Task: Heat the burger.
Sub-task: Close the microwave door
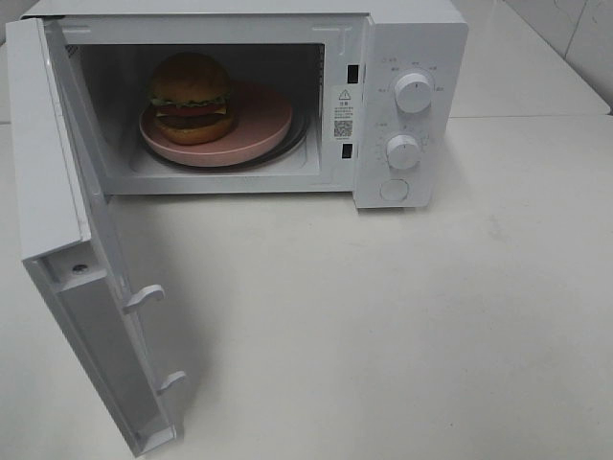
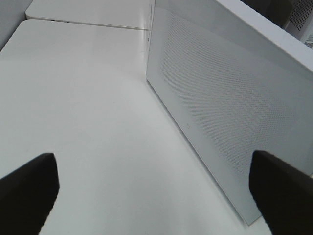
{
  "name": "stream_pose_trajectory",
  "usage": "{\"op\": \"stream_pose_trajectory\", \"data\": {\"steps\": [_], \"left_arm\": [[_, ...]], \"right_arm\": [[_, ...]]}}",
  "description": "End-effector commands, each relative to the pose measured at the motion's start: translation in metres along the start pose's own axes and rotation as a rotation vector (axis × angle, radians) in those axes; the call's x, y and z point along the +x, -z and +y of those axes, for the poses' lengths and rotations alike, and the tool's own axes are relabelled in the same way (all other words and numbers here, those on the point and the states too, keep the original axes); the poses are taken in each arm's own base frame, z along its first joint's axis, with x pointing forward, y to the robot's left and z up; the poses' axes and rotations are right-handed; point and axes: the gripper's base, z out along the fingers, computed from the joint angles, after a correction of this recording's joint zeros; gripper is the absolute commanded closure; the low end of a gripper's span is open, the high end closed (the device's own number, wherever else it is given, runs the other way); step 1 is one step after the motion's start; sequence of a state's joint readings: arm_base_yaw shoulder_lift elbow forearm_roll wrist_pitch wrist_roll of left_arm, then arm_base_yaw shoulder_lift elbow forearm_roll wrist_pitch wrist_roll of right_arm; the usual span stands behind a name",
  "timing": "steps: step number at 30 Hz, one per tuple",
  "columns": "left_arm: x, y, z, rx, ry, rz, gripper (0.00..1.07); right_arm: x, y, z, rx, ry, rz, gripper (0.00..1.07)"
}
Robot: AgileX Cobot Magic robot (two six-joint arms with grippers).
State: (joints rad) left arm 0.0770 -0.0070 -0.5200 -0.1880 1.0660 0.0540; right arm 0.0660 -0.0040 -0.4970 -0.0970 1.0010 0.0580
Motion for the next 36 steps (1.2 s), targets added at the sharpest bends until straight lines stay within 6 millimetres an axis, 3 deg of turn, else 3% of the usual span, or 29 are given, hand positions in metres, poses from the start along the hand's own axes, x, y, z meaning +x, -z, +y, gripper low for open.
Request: {"op": "stream_pose_trajectory", "data": {"steps": [1,25,28,30,31,33,34,36], "left_arm": [[0.002,0.001,0.0,-0.002,0.001,-0.009,0.09],[0.0,0.002,0.0,-0.006,0.033,-0.02,0.09],[-0.008,0.003,0.0,-0.008,0.032,-0.033,0.15],[-0.022,-0.004,0.002,-0.024,0.026,-0.054,0.3],[-0.022,-0.004,0.002,-0.024,0.026,-0.054,0.3],[-0.03,-0.015,0.004,-0.029,0.036,-0.034,0.43],[-0.03,-0.015,0.004,-0.029,0.036,-0.034,0.43],[-0.038,-0.026,0.006,-0.035,0.045,-0.014,0.56]], "right_arm": [[0.001,0.003,0.0,0.007,0.012,-0.034,0.31],[0.001,0.003,0.0,0.007,0.012,-0.034,0.31],[0.001,0.003,0.0,0.007,0.011,-0.034,0.31],[0.001,0.003,0.0,0.007,0.011,-0.034,0.31],[0.001,0.003,0.0,0.007,0.011,-0.034,0.31],[0.001,0.003,0.0,0.007,0.011,-0.034,0.31],[0.001,0.003,0.0,0.007,0.011,-0.034,0.31],[0.001,0.003,0.0,0.007,0.011,-0.034,0.31]]}}
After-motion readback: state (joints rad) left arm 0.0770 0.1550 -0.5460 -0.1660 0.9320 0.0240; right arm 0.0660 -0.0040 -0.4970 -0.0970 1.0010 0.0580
